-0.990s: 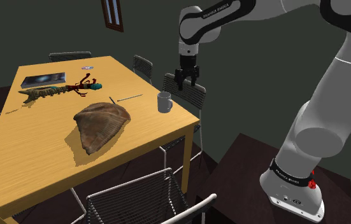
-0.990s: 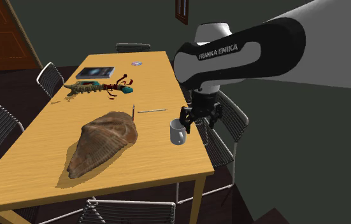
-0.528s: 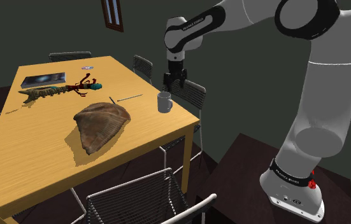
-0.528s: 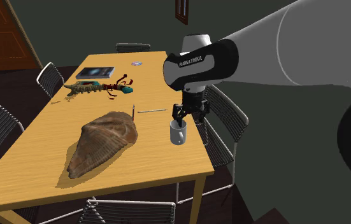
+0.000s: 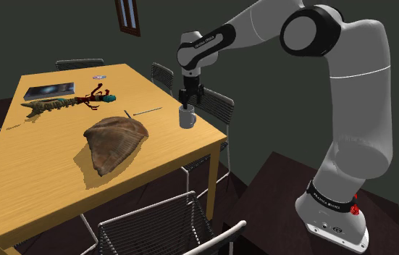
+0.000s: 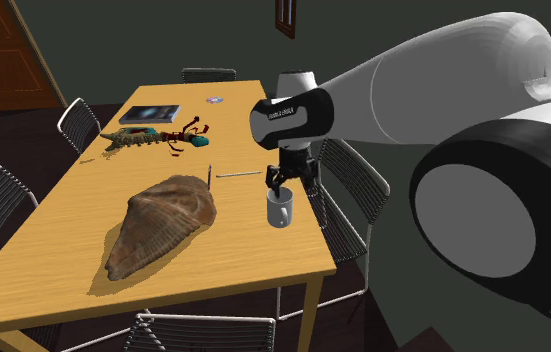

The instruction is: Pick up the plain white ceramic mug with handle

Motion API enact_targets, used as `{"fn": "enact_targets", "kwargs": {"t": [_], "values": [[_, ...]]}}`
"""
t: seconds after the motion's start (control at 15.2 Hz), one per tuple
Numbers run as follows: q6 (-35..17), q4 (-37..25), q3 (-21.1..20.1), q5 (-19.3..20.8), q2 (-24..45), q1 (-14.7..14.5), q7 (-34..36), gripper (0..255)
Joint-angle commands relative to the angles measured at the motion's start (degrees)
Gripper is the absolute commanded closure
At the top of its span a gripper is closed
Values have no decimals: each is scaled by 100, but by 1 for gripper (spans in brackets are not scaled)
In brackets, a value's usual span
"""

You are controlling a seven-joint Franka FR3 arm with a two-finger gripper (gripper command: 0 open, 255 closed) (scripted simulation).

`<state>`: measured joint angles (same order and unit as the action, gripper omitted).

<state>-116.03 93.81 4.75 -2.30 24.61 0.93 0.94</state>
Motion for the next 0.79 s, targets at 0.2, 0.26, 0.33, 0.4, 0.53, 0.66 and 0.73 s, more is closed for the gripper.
{"fn": "enact_targets", "kwargs": {"t": [0.2,0.26,0.33,0.4,0.53,0.66,0.73], "values": [[-341,169,-9,-16,170,1,-8,0],[-342,170,-9,-16,169,1,-8,0],[-341,169,-9,-16,169,1,-8,0],[-345,180,-8,-16,162,4,-13,255],[-345,184,-7,-16,158,5,-14,255],[-345,182,-7,-16,159,5,-14,255],[-345,182,-7,-16,160,5,-14,255]]}}
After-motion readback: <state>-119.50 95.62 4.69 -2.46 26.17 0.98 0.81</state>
